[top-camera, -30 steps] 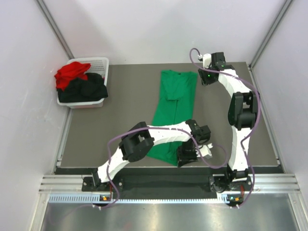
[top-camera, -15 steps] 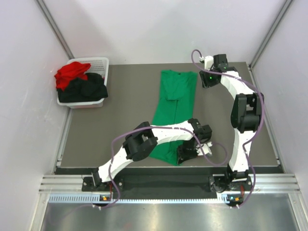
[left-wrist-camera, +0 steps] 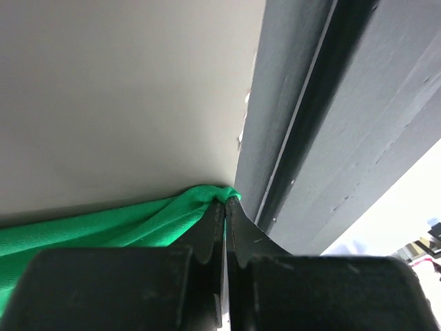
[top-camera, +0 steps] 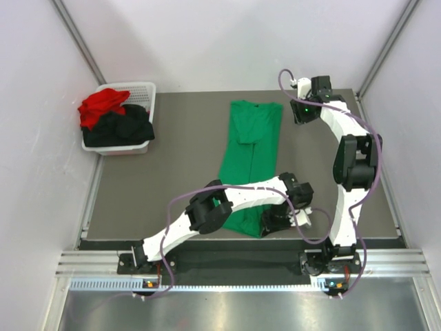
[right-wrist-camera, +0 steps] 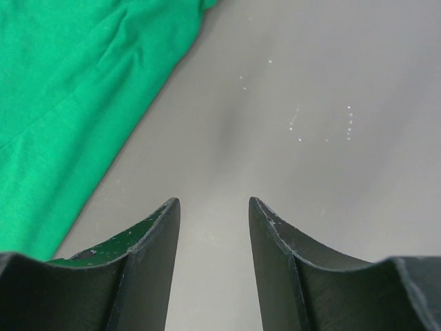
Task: Fold and stack the t-shirts
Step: Fold the tshirt
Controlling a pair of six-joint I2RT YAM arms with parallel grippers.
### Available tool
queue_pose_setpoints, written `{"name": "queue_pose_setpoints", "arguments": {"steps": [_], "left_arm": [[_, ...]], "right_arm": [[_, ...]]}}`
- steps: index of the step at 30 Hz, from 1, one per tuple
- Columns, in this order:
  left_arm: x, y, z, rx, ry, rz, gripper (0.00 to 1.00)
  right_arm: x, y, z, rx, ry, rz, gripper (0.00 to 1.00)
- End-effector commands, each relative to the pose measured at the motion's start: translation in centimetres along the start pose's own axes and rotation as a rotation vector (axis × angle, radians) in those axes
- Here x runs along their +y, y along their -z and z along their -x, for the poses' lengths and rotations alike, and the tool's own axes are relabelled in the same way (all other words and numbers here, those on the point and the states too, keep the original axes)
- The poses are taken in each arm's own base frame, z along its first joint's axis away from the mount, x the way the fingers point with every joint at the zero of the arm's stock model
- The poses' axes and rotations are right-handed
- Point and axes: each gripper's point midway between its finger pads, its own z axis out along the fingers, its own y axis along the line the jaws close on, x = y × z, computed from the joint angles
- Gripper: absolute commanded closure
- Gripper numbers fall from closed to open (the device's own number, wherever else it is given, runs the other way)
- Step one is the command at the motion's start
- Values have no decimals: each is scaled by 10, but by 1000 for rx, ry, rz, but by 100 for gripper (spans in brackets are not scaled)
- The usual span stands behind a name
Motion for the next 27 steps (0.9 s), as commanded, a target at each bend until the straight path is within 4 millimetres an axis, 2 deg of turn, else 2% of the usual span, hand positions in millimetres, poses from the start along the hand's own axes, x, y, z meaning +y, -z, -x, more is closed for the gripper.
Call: {"name": "queue_pose_setpoints", "arguments": {"steps": [1,9,10,11,13,14,15,16,17,18,19,20,21,22,23,24,25,26,27], "left_arm": [[-3,-22,65,-189,-154,26,100],[-18,6,78,-262,-187,57,100],[-19,10,79,-266,-191,69,95],[-23,25,78,-286,-200,97,85],[-23,47,71,-301,-215,165,79],[-28,72,60,-331,-212,203,70],[-24,87,54,-350,-208,257,58],[-25,99,49,-367,-214,285,55],[-29,124,37,-406,-213,320,50],[-20,140,29,-423,-191,375,44],[-18,154,24,-455,-173,407,43],[-18,179,14,-510,-151,446,40],[-7,196,8,-551,-100,479,34],[3,205,-3,-574,1,516,29],[3,223,-13,-626,46,527,29],[13,229,-24,-641,103,539,30],[20,228,-33,-652,181,541,31],[26,220,-48,-637,236,524,30],[43,217,-63,-637,328,492,30]], "right_arm": [[-19,42,42,-120,29,-55,54],[-20,58,40,-116,31,-60,54],[-19,59,38,-110,29,-59,54],[-19,64,38,-111,29,-61,54],[-13,67,30,-95,25,-48,54],[-11,79,32,-109,27,-49,54],[-8,84,30,-112,24,-41,54],[-2,84,16,-89,6,-24,54],[3,98,18,-109,-3,-20,54],[13,103,14,-115,-16,14,54],[27,103,-6,-74,-66,56,53],[37,118,-7,-92,-83,81,53],[46,124,-14,-86,-107,114,53],[67,124,-37,-33,-175,179,52],[76,139,-40,-48,-194,202,52],[87,143,-50,-29,-224,233,52],[106,144,-75,30,-292,293,52],[116,154,-82,30,-316,319,52],[126,157,-92,56,-344,346,51]]}}
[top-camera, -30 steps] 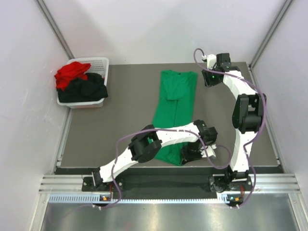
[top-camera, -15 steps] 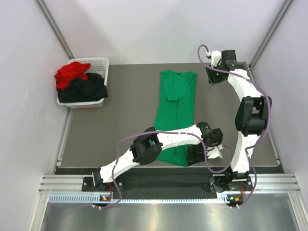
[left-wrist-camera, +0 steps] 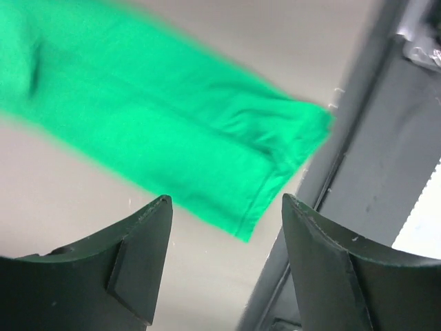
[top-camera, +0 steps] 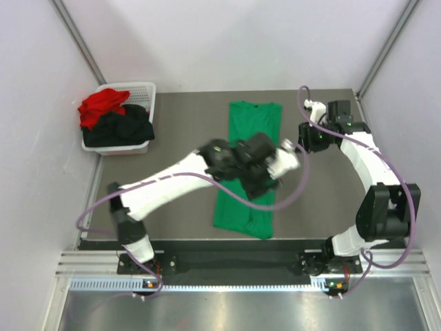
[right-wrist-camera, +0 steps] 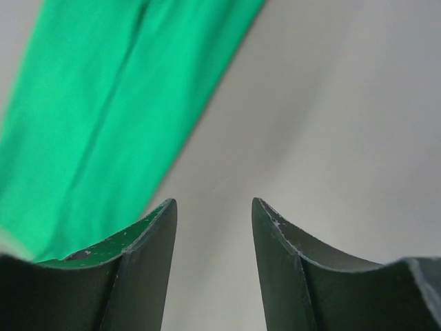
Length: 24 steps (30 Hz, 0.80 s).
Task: Fold and stack the t-shirts
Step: Fold the tshirt
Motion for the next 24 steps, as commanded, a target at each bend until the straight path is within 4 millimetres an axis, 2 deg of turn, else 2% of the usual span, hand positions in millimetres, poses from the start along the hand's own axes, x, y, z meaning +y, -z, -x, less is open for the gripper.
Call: {"name": "queue_pose_setpoints", "arguments": {"steps": [1,2,3,4,6,7,9,13,15,16,18,19,21,22,24], "left_arm": [[38,-17,-63,139,320,72,30],[34,-16,-69,139,384,8,30],[39,-18,-78,147,442,-2,30],[53,-22,-99,184,554,0,30],[65,-24,-115,191,681,-45,30],[65,-28,-126,210,730,-55,30],[73,-30,-141,223,832,-76,31],[73,-39,-180,270,1033,-103,32],[73,-40,-191,268,1107,-117,32],[62,-44,-199,294,1148,-143,32],[60,-47,-198,255,1192,-148,32],[49,-50,-206,273,1226,-177,31],[42,-56,-205,251,1283,-203,31],[32,-59,-215,277,1311,-219,31],[27,-62,-216,268,1331,-240,31]], "right_arm": [[50,12,-55,110,-238,178,51],[57,15,-65,133,-286,193,50],[63,16,-76,165,-330,213,50],[76,13,-98,223,-418,257,50],[88,14,-115,245,-460,290,49],[98,12,-136,302,-472,296,49],[113,14,-155,348,-464,315,48],[148,18,-202,515,-533,312,46],[167,23,-222,600,-521,320,46],[171,23,-229,620,-510,311,46],[171,23,-241,657,-478,265,46],[170,21,-245,678,-486,260,46],[168,19,-250,701,-486,231,46],[168,18,-252,713,-487,230,46],[169,12,-252,722,-494,224,47]]}}
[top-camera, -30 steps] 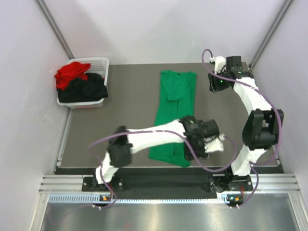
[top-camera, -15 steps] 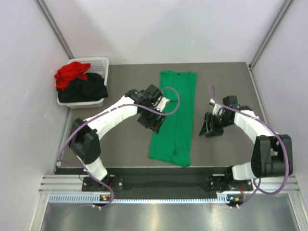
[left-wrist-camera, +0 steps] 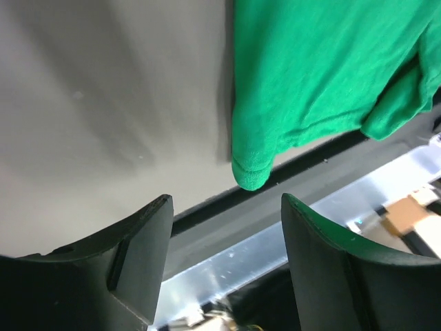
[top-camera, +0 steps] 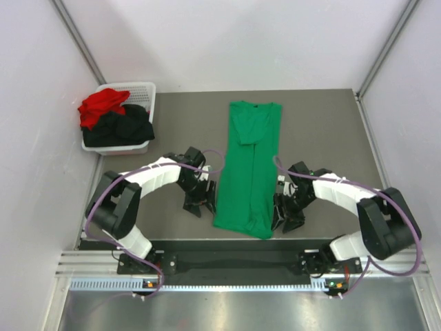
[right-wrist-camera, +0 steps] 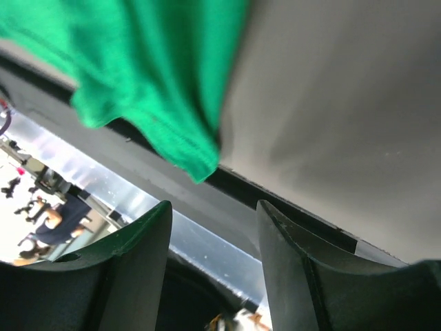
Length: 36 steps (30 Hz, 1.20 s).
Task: Fold and stack the t-shirts
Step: Fold the tshirt
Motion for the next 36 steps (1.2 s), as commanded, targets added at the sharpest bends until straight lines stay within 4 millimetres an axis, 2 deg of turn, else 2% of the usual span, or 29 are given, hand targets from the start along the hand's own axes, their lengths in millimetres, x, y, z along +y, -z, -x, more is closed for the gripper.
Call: {"name": "queue_pose_setpoints", "arguments": {"steps": [1,5,9,14,20,29,34,36], "left_arm": [[-19,-1,0,-42,46,-119,31],[-16,-6,-5,-39,63,-124,33],[-17,-12,-2,-43,78,-140,34],[-15,-20,-1,-24,95,-138,36],[-17,-29,-6,-3,82,-139,41],[-20,-33,-11,4,63,-135,44],[-18,-36,-11,6,66,-127,45],[-18,-37,-11,9,68,-133,48]], "right_arm": [[-2,-10,5,14,-46,-37,47],[6,-23,8,27,-51,-25,48],[18,-31,8,14,-21,-21,49],[11,-35,7,-1,-30,-45,49],[16,-39,16,-33,-33,-24,50],[24,-46,9,5,-13,-14,58],[19,-48,3,22,-12,-39,60],[16,-49,-1,35,-9,-48,61]]}}
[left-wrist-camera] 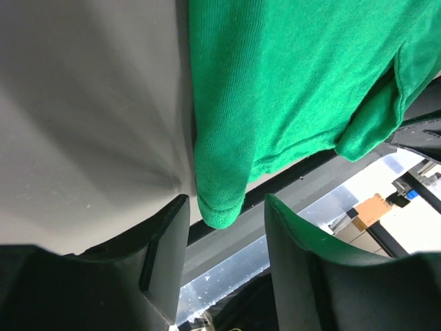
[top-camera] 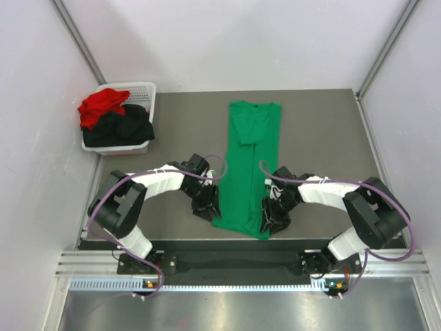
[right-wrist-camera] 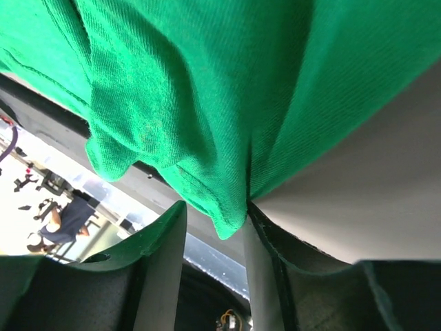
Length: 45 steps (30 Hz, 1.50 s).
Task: Fold and stack the t-shirts
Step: Fold the tshirt
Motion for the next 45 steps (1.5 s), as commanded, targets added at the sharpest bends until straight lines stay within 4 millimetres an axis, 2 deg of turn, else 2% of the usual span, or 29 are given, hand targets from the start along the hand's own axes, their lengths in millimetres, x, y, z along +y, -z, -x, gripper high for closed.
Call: {"name": "queue_pose_setpoints", "arguments": {"steps": [1,4,6,7,8,9,11,16,17,18,20,23,24,30,33,38,41,45], "left_arm": [[-2,-5,-2,9,7,-15,49],[-2,-6,-3,14,3,-17,57],[-2,-7,-4,16,4,-20,64],[-3,-7,-4,18,5,-22,72],[-3,-7,-4,17,4,-23,78],[-4,-7,-3,15,0,-24,84],[-5,-5,0,5,-5,-22,100],[-14,12,14,-40,-45,15,100],[-14,17,19,-55,-79,25,100],[-22,25,26,-77,-108,19,100],[-25,32,28,-75,-130,26,100],[-35,42,44,-115,-180,27,100],[-42,46,54,-141,-206,23,100],[-54,69,90,-234,-257,45,100],[-56,80,112,-290,-259,52,100],[-55,92,143,-338,-283,66,100],[-66,100,164,-373,-325,45,100],[-76,88,186,-364,-361,2,100]], "right_arm": [[-10,-8,-7,10,18,-46,62],[-7,-11,-5,10,22,-34,65],[-3,-11,-3,9,38,-18,75],[-2,-11,-2,10,41,-17,79],[-2,-11,-2,7,45,-13,92],[-1,-10,-1,3,47,-14,100],[1,-7,0,-5,54,-7,100],[5,21,15,-83,63,34,100],[0,29,17,-89,52,29,100],[5,39,23,-117,70,38,100],[6,49,28,-139,96,43,100],[16,69,44,-192,125,64,100],[21,79,54,-227,129,71,100],[43,117,95,-369,181,71,100],[45,133,117,-433,183,66,100],[40,153,147,-524,177,52,100],[41,163,161,-570,183,52,100],[41,167,171,-605,187,54,100]]}}
